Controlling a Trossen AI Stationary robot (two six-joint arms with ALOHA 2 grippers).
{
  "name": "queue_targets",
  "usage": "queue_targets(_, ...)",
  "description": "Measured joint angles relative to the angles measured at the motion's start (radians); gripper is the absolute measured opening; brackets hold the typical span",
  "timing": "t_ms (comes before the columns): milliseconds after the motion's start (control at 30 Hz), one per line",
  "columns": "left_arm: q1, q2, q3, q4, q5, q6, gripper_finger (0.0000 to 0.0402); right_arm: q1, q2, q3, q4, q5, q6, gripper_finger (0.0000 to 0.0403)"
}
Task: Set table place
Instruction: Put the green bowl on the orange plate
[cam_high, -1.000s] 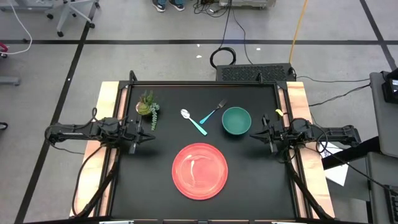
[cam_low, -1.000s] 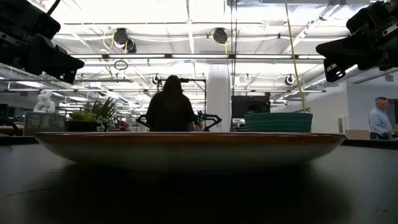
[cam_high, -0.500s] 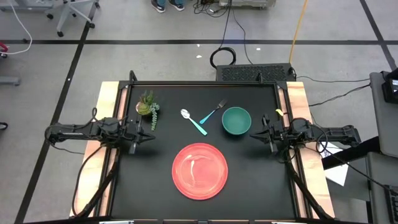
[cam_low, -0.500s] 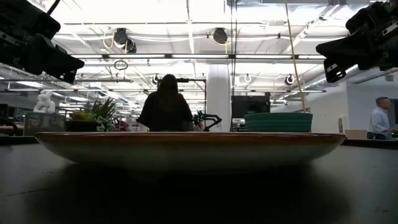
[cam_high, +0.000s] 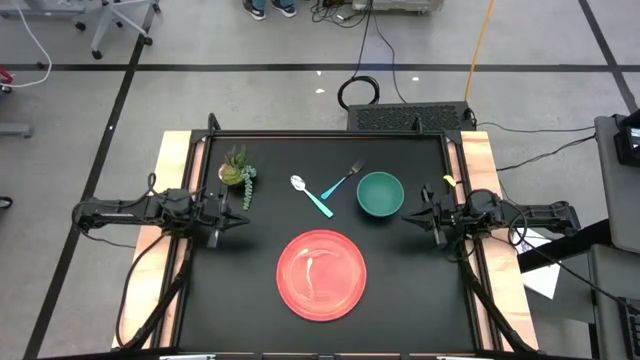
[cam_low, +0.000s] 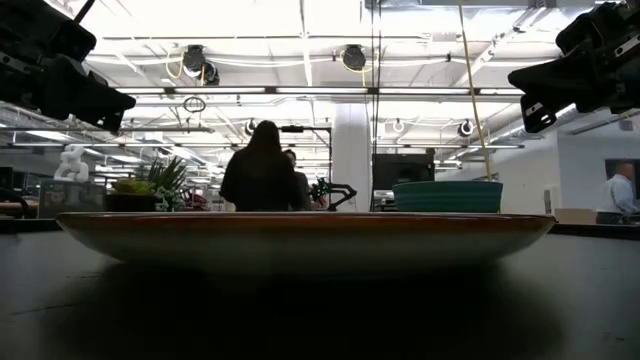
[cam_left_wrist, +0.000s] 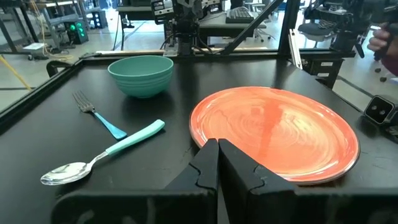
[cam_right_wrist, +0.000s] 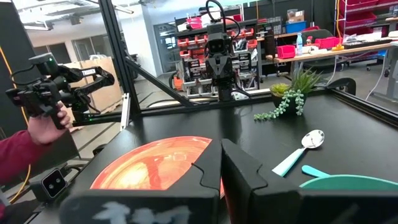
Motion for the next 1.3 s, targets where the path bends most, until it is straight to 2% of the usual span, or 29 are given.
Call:
queue_targets(1133,0.000,0.000,0.000,0.057,0.000,-0.008,0.0015,0.000,0.000,0.000,-0.003,0.001,-0.063,0.0000)
queue_targets(1300,0.000,0.000,0.000,0.057,0.000,-0.007,0.0015,-0.013,0.012,0.003,0.048,0.003,-0.028,0.0000)
